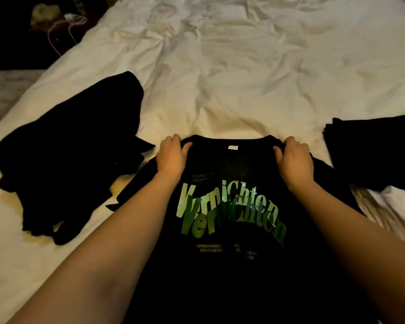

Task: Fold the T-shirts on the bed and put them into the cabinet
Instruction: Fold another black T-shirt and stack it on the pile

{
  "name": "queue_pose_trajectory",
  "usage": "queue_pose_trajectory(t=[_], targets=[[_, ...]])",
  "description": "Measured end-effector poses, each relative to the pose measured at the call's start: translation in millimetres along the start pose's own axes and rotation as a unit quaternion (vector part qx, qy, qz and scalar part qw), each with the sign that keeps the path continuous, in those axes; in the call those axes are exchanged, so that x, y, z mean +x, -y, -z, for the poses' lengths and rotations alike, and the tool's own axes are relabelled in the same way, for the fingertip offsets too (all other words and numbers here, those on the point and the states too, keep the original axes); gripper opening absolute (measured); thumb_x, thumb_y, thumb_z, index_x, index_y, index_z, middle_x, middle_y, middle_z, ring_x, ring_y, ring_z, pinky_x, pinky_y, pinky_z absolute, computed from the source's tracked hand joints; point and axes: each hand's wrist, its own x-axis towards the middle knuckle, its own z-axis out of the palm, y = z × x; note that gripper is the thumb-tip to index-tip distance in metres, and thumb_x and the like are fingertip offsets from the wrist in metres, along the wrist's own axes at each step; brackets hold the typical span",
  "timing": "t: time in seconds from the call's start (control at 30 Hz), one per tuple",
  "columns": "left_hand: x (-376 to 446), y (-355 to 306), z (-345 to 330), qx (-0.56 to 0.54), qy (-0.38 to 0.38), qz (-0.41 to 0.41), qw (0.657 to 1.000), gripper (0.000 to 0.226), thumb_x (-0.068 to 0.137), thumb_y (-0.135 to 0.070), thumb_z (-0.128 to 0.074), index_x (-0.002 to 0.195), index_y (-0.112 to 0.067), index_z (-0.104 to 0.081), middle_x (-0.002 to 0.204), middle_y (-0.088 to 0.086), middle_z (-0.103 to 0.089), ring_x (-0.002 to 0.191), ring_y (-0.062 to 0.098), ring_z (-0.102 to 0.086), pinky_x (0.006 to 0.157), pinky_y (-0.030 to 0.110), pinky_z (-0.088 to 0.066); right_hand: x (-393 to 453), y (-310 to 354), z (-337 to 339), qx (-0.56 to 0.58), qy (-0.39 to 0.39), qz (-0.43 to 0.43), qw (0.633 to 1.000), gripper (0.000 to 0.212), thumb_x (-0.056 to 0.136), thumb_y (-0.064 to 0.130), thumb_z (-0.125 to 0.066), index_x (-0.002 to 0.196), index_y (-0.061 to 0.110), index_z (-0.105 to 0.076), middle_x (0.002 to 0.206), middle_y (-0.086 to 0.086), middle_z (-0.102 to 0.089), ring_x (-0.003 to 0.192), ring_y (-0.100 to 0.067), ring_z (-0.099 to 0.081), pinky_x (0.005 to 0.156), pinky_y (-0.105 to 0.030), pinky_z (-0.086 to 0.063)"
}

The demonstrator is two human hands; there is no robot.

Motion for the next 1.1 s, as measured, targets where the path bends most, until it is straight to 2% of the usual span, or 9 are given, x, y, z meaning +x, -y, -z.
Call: queue_pose_trajectory(t=[0.1, 0.2, 0.27, 0.33, 0.43, 0.63, 0.8, 0.97, 1.1], targets=[[-7.1, -6.1, 4.7, -0.006, 0.015, 0.0, 1.0, 0.035, 0.106, -0.037, -0.042, 0.114, -0.004, -0.052, 0.115, 0.015, -0.057, 0.111, 0.032, -0.05, 0.082, 0.042, -0.043, -4.0, -2.0, 0.6, 0.012, 0.012, 0.012, 1.0, 0.031, 0.103, 0.028, -0.047, 0.105, -0.002, -0.052, 0.096, -0.024, -0.056, 0.095, -0.04, -0.047, 0.073, -0.043, -0.035], [-29.6, -8.4, 9.7, -0.01, 0.029, -0.015, 0.999, 0.039, 0.105, -0.028, -0.043, 0.137, -0.005, -0.044, 0.137, 0.017, -0.049, 0.126, 0.033, -0.045, 0.097, 0.043, -0.042, -16.9, -1.4, 8.3, 0.037, 0.045, 0.003, 0.998, 0.043, 0.103, 0.031, -0.048, 0.13, -0.001, -0.048, 0.119, -0.026, -0.052, 0.111, -0.041, -0.047, 0.088, -0.048, -0.042], [-52.4, -7.6, 14.9, -0.024, 0.05, -0.01, 0.998, 0.054, 0.106, -0.027, -0.041, 0.154, -0.009, -0.024, 0.159, 0.02, -0.023, 0.146, 0.035, -0.024, 0.112, 0.044, -0.034, -31.2, 1.4, 15.8, 0.053, 0.066, 0.0, 0.996, 0.053, 0.102, 0.036, -0.049, 0.144, 0.005, -0.039, 0.138, -0.023, -0.042, 0.127, -0.04, -0.041, 0.099, -0.051, -0.04], [-75.4, -6.3, 23.8, -0.061, 0.081, -0.004, 0.995, 0.062, 0.107, -0.028, -0.038, 0.16, -0.014, -0.007, 0.166, 0.015, 0.004, 0.153, 0.033, 0.001, 0.12, 0.043, -0.022, -48.3, 5.7, 24.3, 0.074, 0.083, -0.004, 0.994, 0.059, 0.101, 0.039, -0.049, 0.15, 0.01, -0.031, 0.154, -0.02, -0.027, 0.142, -0.038, -0.026, 0.109, -0.054, -0.032], [-103.0, -2.7, 40.0, -0.116, 0.137, 0.003, 0.984, 0.064, 0.108, -0.031, -0.037, 0.161, -0.019, -0.003, 0.166, 0.007, 0.015, 0.153, 0.027, 0.011, 0.122, 0.043, -0.015, -76.6, 13.5, 35.9, 0.123, 0.093, -0.007, 0.988, 0.064, 0.1, 0.039, -0.051, 0.153, 0.012, -0.027, 0.162, -0.016, -0.013, 0.15, -0.033, -0.01, 0.12, -0.051, -0.022], [-172.5, 9.8, 80.8, -0.206, 0.195, 0.027, 0.958, 0.05, 0.105, -0.033, -0.047, 0.153, -0.022, -0.036, 0.165, 0.004, -0.018, 0.151, 0.023, -0.02, 0.12, 0.04, -0.024, -151.8, 40.3, 71.1, 0.182, 0.131, -0.012, 0.974, 0.052, 0.099, 0.038, -0.056, 0.144, 0.015, -0.045, 0.159, -0.01, -0.025, 0.15, -0.025, -0.013, 0.121, -0.042, -0.016], [-258.8, 34.1, 108.5, -0.239, 0.194, 0.033, 0.951, 0.049, 0.102, -0.032, -0.055, 0.149, -0.025, -0.043, 0.161, -0.001, -0.025, 0.148, 0.017, -0.026, 0.118, 0.034, -0.026, -246.4, 65.5, 104.3, 0.175, 0.19, 0.045, 0.965, 0.036, 0.095, 0.037, -0.061, 0.129, 0.024, -0.058, 0.143, 0.003, -0.044, 0.141, -0.015, -0.03, 0.117, -0.031, -0.022], [-332.4, 61.7, 119.2, -0.289, 0.102, 0.076, 0.949, 0.048, 0.098, -0.02, -0.062, 0.144, -0.019, -0.048, 0.144, 0.001, -0.047, 0.136, 0.017, -0.044, 0.112, 0.027, -0.034, -336.7, 66.7, 115.3, 0.219, 0.138, 0.097, 0.961, 0.017, 0.092, 0.03, -0.068, 0.106, 0.021, -0.068, 0.106, 0.01, -0.058, 0.11, -0.008, -0.049, 0.095, -0.017, -0.034], [-371.9, 70.1, 130.4, -0.405, 0.114, 0.165, 0.892, 0.055, 0.099, -0.019, -0.062, 0.148, -0.027, -0.039, 0.117, -0.013, -0.059, 0.104, -0.007, -0.059, 0.084, 0.01, -0.047, -378.6, 61.9, 122.9, 0.283, 0.074, 0.065, 0.954, 0.006, 0.091, 0.029, -0.069, 0.091, 0.023, -0.067, 0.089, 0.017, -0.055, 0.09, -0.001, -0.054, 0.081, -0.018, -0.044]])
